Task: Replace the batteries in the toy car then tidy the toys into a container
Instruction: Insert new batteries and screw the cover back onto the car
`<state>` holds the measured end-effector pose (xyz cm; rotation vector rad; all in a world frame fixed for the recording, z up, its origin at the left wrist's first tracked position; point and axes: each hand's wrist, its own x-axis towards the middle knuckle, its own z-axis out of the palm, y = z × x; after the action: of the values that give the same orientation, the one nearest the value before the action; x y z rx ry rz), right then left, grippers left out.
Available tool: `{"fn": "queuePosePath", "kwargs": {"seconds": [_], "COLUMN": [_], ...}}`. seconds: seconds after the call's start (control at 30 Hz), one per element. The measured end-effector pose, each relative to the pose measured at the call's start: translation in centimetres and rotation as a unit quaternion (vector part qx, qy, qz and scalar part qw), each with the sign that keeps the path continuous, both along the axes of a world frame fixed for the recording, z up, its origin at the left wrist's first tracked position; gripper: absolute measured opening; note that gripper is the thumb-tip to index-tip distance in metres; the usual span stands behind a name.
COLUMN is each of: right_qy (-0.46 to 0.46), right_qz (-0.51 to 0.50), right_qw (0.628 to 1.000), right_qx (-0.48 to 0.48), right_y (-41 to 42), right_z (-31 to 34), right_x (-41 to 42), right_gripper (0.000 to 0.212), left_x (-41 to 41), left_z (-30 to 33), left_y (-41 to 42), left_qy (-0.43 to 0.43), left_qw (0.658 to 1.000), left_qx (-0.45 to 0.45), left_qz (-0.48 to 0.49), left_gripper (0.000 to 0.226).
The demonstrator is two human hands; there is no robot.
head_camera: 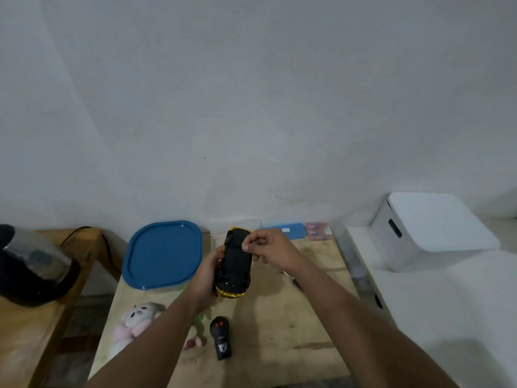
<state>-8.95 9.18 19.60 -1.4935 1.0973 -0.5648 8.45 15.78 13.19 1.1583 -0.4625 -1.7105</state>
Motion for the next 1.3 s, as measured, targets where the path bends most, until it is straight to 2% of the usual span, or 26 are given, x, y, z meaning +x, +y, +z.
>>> {"fn": "queuePosePath", "kwargs": {"seconds": [0.37, 0.9, 0.97, 1.13, 1.3], "right_qy": [0.01, 0.127, 0.132, 0.103, 0.158], "right_qz": [-0.039, -0.028, -0.027, -0.034, -0.049], "right_qw": [0.999, 0.982, 0.983, 0.994, 0.986], "right_qx": [-0.007, -0.14, -0.129, -0.028, 0.015], "right_y": [0.6, 0.5, 0.4, -0.1, -0.7], "right_z": [0.7, 2.6, 2.9, 3.6, 4.7], "right_x": [0.5, 1.4, 1.4, 1.7, 1.8], "right_gripper": [0.005, 0.004, 0.006, 0.01, 0.007], "left_x": [0.7, 1.1, 1.1, 1.4, 1.5], "left_z": [0.1, -0.2, -0.2, -0.1, 0.3], "left_y": [0.3, -0.3, -0.4, -0.7, -0.9], "left_qy": [0.002, 0.005, 0.0, -0.01, -0.018], "left_qw": [1.0, 0.999, 0.999, 0.998, 0.997], "left_qx": [-0.015, -0.04, -0.045, -0.059, -0.059], "left_qz": [-0.005, -0.012, -0.018, -0.032, -0.039], "left_gripper": [0.05, 0.045, 0.045, 0.048, 0.047]}}
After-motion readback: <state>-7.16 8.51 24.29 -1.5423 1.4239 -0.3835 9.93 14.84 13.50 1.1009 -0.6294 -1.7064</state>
